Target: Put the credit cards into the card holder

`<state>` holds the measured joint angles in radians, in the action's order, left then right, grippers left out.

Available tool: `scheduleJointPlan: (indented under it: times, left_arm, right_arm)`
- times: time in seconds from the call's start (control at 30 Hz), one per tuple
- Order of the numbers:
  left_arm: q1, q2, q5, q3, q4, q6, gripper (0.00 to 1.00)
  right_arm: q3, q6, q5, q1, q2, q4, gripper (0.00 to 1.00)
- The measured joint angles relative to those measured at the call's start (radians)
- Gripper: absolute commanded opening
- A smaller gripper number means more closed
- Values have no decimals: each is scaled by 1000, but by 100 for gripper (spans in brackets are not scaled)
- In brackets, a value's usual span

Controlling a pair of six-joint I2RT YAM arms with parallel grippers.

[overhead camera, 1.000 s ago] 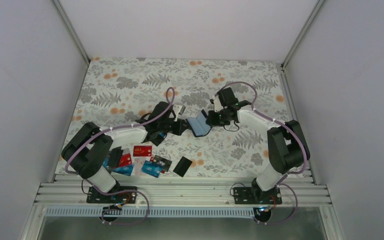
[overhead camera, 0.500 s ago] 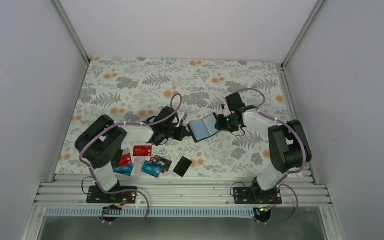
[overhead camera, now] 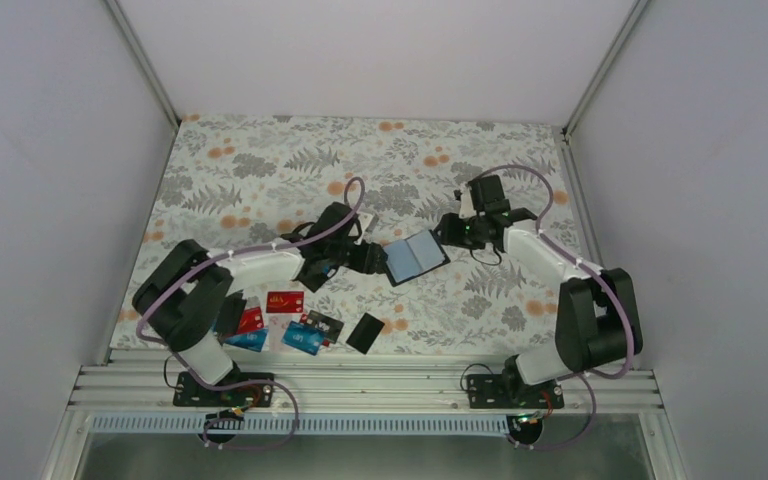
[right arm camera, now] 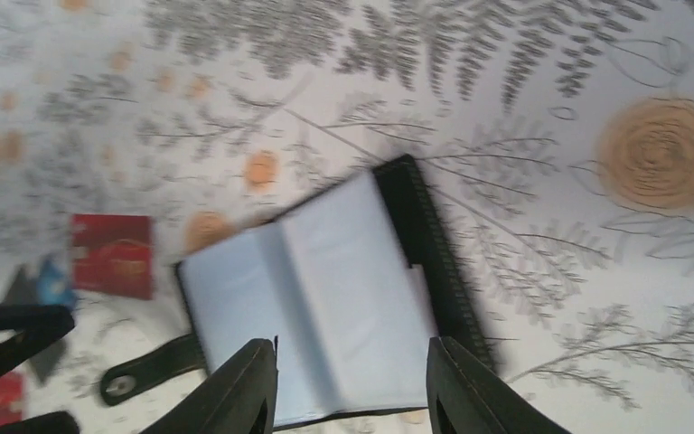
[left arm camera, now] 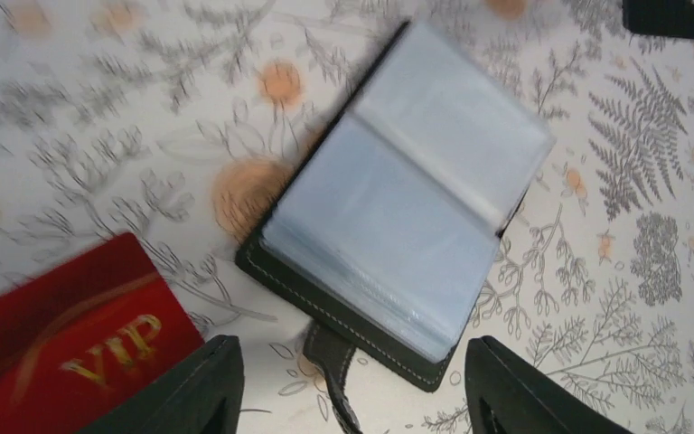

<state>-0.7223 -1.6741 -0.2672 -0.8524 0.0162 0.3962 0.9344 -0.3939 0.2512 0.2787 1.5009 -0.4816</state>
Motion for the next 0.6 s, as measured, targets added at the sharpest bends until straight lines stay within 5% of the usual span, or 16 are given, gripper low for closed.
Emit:
scheduleJointPlan:
  times: [0.27,0.6]
  left_arm:
    - [3,143,164,-51,-172,-11,69]
    - [-21,406,187,63,-406,35,68]
  right_arm:
    - [16,24,219,60,-40,59,42]
    - [-40,37,360,244,-71,109,44]
